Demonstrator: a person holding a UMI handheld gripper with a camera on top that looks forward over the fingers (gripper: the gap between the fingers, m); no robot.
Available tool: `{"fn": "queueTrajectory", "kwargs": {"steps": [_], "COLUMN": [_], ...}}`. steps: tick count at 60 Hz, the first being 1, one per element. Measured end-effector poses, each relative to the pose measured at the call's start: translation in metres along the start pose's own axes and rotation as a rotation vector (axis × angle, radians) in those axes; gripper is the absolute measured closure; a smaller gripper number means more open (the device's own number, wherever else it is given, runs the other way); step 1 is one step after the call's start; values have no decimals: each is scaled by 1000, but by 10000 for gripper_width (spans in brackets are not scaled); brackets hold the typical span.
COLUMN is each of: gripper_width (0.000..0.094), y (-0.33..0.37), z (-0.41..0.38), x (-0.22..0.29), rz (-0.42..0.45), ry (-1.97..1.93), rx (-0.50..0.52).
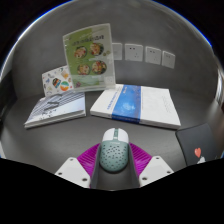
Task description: Arrange mouse
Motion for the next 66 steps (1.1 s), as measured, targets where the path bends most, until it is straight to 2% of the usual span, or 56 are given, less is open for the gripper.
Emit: {"fn": "queueTrajectory", "kwargs": {"steps": [7,13,18,22,25,27,32,39,45,46,48,55,60,61,62,66], "gripper_width": [504,504,506,507,509,512,510,508,505,469,500,376,33,40,96,95], "y": [13,65,134,176,192,188,165,99,69,67,66,65,78,83,90,116], "z": [-9,-5,34,96,154,194,277,329,342,343,340,341,343,344,345,353], "x": [0,33,70,90,95,83,51,-17,-48,-51,-47,-48,-52,-52,-54,-61], "rz": [26,186,328,403,421,409,280,113,51,48,72,55,46,56,67,92], "ry": [71,128,161,173,181,159,120,79,50,44,16,-11,-21,-22,-26,-39], "rx": [37,98,130,78,1,-47,-97,-67,-33,-19,8,69,91,96,96,96]}}
Point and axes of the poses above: the point between the fingertips, and its own axes, seen from behind it with the camera up: z to the right, x up, y backward, against the way the camera looks, the point moved 2 cm from there along y, backward, against the way the camera looks, and after that the axes turned 5 degrees about -z, right-handed, at the moved point
